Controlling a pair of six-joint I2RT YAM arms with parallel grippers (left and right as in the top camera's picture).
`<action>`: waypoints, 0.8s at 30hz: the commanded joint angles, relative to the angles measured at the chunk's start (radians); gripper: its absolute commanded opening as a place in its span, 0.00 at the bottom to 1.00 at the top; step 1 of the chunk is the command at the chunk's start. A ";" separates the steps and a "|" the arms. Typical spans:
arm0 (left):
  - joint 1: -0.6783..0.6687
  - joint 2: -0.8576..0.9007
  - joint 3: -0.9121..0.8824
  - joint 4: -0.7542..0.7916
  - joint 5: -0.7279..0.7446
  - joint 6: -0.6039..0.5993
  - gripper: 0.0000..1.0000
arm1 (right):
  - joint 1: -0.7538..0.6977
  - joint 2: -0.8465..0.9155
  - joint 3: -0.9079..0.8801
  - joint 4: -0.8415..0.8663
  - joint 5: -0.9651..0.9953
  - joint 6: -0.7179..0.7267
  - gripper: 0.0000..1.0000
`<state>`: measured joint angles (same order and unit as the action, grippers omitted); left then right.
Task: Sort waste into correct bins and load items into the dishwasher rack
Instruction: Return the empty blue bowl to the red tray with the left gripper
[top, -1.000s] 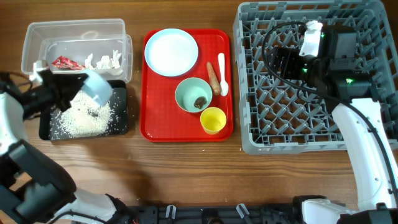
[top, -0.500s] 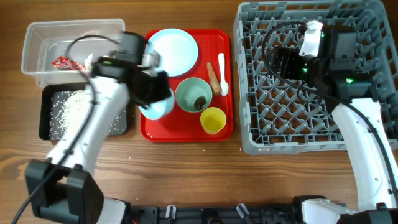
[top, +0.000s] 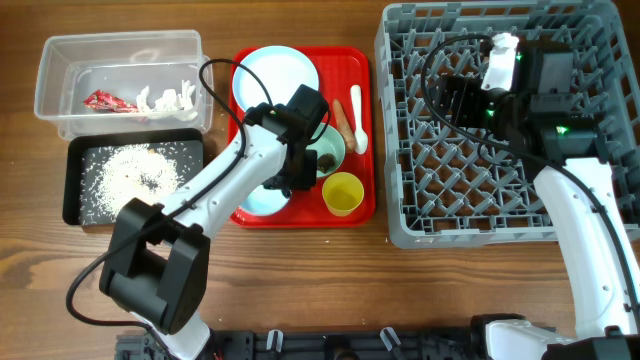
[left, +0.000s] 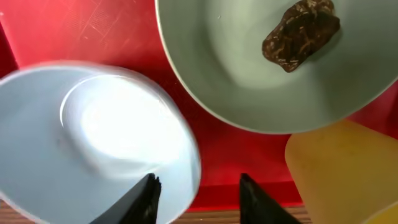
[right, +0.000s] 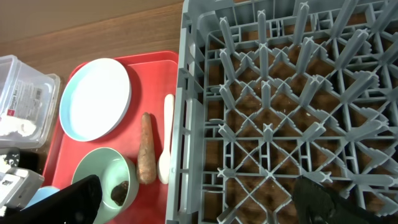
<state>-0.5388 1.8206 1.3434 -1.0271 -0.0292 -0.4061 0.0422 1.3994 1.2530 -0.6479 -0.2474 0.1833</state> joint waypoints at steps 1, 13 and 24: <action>-0.003 -0.002 0.048 -0.021 -0.013 -0.002 0.44 | 0.000 0.005 0.015 0.000 -0.016 0.007 1.00; -0.017 -0.003 0.136 0.052 0.224 0.351 0.49 | 0.000 0.005 0.015 -0.001 -0.016 0.007 1.00; -0.029 0.000 0.018 0.090 0.265 0.307 0.47 | 0.000 0.005 0.015 -0.008 -0.017 0.011 1.00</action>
<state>-0.5632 1.8210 1.3853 -0.9634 0.2081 -0.0834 0.0422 1.3994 1.2530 -0.6506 -0.2474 0.1833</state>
